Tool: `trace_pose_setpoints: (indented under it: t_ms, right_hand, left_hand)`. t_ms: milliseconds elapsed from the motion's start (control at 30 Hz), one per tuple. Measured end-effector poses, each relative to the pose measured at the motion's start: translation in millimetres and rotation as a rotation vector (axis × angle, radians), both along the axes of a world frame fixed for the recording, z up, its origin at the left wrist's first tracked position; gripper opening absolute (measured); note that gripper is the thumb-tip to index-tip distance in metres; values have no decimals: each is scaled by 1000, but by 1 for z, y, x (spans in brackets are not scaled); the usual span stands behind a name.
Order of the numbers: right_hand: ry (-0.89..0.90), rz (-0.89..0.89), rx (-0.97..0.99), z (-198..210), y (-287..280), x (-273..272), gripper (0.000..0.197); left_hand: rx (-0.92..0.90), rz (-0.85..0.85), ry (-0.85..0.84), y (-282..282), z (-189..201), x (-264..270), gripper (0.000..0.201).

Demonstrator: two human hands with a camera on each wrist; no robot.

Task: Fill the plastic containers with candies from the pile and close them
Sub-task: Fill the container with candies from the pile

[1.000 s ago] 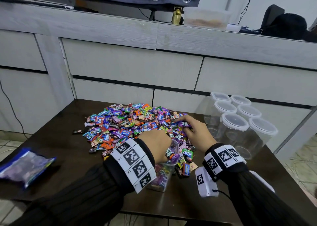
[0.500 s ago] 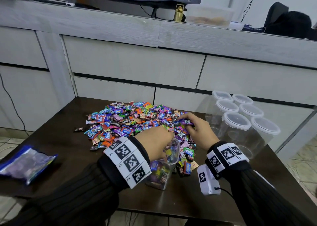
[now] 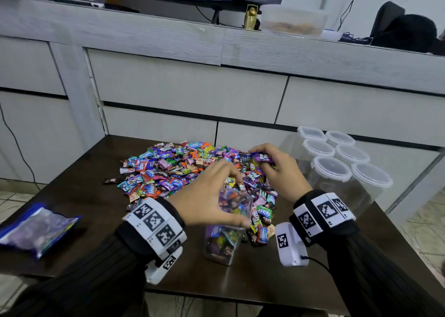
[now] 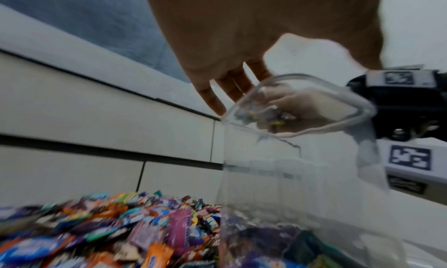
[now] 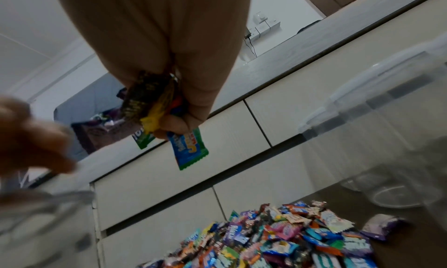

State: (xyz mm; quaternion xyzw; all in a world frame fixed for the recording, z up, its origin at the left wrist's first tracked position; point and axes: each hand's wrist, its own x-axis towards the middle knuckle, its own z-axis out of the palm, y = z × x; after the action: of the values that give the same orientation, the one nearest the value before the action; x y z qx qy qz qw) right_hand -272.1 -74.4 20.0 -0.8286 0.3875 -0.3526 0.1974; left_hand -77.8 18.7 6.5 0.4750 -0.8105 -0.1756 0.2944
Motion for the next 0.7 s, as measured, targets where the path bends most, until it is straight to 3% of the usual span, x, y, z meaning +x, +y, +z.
trace_pose_setpoints:
  t_ms: [100,167,367,600,700]
  right_hand:
    - [-83,64,-5,11,11,9,36]
    - [-127,101,6,13,20,17,36]
    - [-187,178,25,-3,38,36,39]
    - [-77,182,-175,-34,44,34,50]
    - [-81,214,-148,-36,44,31,48]
  left_hand:
    - [225,16,-39,-5,-9,13,110]
    - [295,39,-89,-8,-15,16,121]
    - [286,137,37,-11,-26,6,122]
    - [241,218,62,-11,-33,0,111]
    - [280,205,138,-11,-34,1,124]
